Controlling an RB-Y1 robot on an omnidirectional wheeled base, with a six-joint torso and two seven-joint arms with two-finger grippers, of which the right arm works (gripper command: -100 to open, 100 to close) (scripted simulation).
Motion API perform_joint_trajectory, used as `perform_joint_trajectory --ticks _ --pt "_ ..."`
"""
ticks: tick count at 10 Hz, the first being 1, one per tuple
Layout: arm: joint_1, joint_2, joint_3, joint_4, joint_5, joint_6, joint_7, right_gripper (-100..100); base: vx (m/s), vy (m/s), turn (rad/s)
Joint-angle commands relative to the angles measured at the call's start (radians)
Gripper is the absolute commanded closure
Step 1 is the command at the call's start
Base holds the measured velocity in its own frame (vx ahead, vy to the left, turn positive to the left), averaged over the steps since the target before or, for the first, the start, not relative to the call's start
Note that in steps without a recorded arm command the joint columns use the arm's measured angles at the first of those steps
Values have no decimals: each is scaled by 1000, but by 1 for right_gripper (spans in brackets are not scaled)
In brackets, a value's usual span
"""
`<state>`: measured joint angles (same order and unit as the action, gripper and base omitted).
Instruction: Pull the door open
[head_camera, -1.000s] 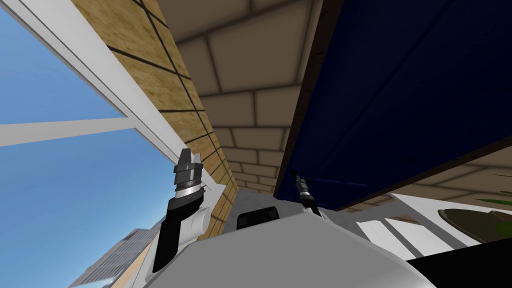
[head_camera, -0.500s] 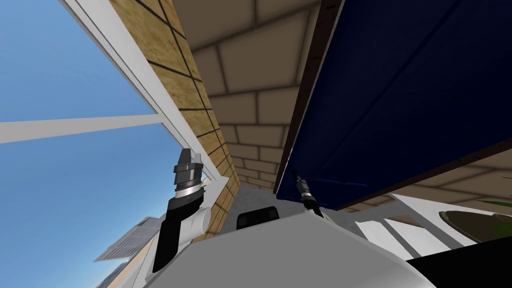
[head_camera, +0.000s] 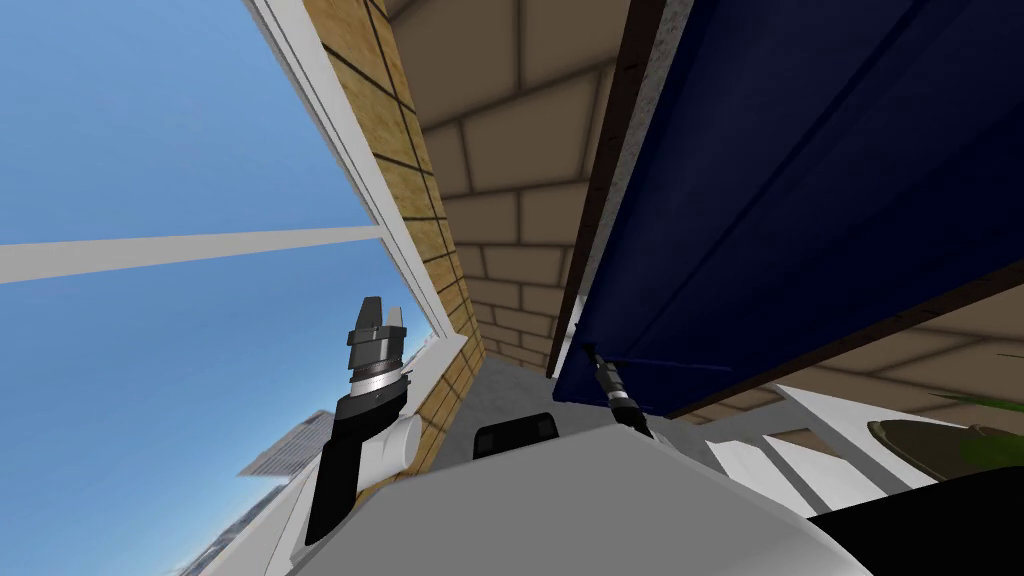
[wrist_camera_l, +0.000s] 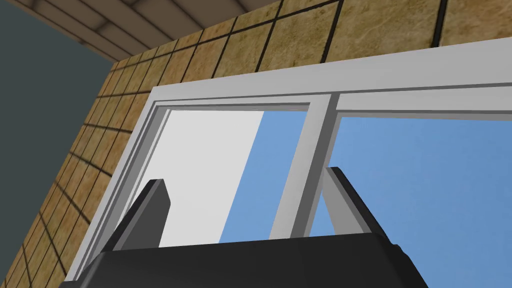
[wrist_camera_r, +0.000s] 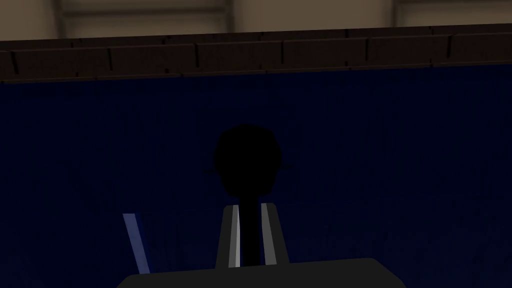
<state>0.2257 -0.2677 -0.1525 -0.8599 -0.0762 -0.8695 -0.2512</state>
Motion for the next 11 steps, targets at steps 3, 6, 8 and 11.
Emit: perform_joint_trajectory --ticks 3,6,8,11 --pt "25 -18 18 6 11 -33 -27 100 -155 -25 117" --pt "57 -46 38 11 23 -78 -62 100 -235 -29 132" --pt "76 -63 50 14 31 -106 -83 100 -213 -42 160" --pt "92 -68 64 17 39 -127 -95 100 -182 -29 105"
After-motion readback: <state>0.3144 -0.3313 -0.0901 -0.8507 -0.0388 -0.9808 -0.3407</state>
